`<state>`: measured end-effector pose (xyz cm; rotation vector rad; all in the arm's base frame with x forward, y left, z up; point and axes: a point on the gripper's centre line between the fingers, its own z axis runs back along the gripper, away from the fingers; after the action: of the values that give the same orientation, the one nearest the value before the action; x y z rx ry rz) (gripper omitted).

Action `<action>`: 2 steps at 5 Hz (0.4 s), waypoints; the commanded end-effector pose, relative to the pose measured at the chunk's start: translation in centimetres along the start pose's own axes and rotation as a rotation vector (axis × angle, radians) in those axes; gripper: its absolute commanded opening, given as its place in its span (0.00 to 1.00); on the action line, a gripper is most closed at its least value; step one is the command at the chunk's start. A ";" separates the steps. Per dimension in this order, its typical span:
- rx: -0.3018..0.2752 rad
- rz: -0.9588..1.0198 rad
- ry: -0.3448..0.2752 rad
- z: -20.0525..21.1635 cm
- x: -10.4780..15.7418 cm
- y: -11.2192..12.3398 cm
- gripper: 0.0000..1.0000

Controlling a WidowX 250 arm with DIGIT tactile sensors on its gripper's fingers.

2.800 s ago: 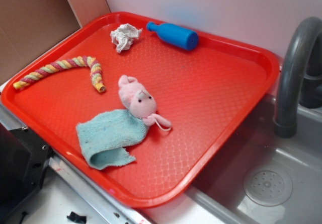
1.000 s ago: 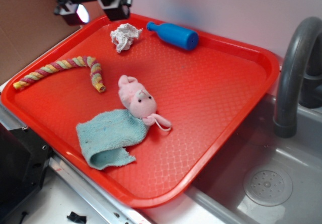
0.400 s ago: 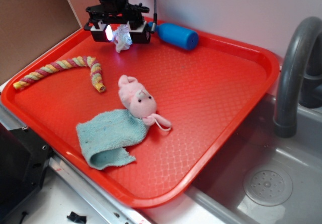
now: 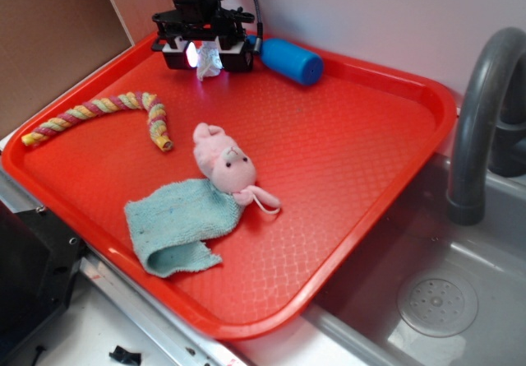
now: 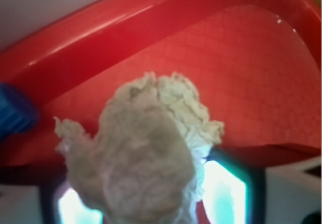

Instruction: Grab the white paper.

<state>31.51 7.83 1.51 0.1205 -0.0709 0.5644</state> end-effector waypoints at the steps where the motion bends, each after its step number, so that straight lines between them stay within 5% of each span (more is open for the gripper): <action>1: 0.015 -0.050 0.043 3.5 -1.0 0.8 0.00; 2: 0.003 -0.085 0.115 6.8 -1.8 0.8 0.00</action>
<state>28.37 5.89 5.43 0.0972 0.1435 0.4961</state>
